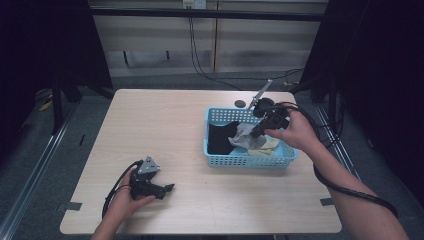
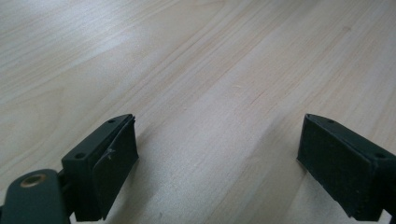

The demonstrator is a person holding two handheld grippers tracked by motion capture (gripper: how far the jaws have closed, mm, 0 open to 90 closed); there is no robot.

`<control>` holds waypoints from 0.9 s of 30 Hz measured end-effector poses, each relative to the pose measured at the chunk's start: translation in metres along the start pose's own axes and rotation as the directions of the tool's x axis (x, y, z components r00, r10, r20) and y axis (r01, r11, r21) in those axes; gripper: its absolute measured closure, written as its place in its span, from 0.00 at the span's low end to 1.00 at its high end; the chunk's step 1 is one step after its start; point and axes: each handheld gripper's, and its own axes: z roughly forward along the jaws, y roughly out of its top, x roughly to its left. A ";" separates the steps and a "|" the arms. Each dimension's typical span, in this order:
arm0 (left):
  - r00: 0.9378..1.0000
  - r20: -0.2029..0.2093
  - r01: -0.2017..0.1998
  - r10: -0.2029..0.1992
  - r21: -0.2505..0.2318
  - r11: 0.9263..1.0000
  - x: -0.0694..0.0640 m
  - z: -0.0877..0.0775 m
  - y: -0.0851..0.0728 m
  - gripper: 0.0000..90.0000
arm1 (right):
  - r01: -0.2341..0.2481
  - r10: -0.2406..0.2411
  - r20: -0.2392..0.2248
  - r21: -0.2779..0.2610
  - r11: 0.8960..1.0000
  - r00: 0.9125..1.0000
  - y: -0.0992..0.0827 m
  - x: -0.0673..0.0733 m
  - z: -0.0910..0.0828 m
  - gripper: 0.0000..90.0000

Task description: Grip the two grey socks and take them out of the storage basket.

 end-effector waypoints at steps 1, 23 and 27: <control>1.000 0.000 0.000 0.000 0.000 1.000 0.000 0.000 0.000 0.12 | 0.008 -0.008 -0.001 -0.003 1.000 1.000 0.001 0.001 -0.001 0.94; 1.000 0.002 0.002 -0.002 0.003 1.000 0.000 0.000 0.000 0.12 | 0.153 -0.155 -0.054 -0.038 0.987 0.986 0.031 0.053 -0.003 0.94; 1.000 0.002 0.002 -0.002 0.003 1.000 0.000 0.000 0.000 0.12 | 0.178 -0.180 -0.065 -0.042 0.983 0.981 0.035 0.064 -0.001 0.94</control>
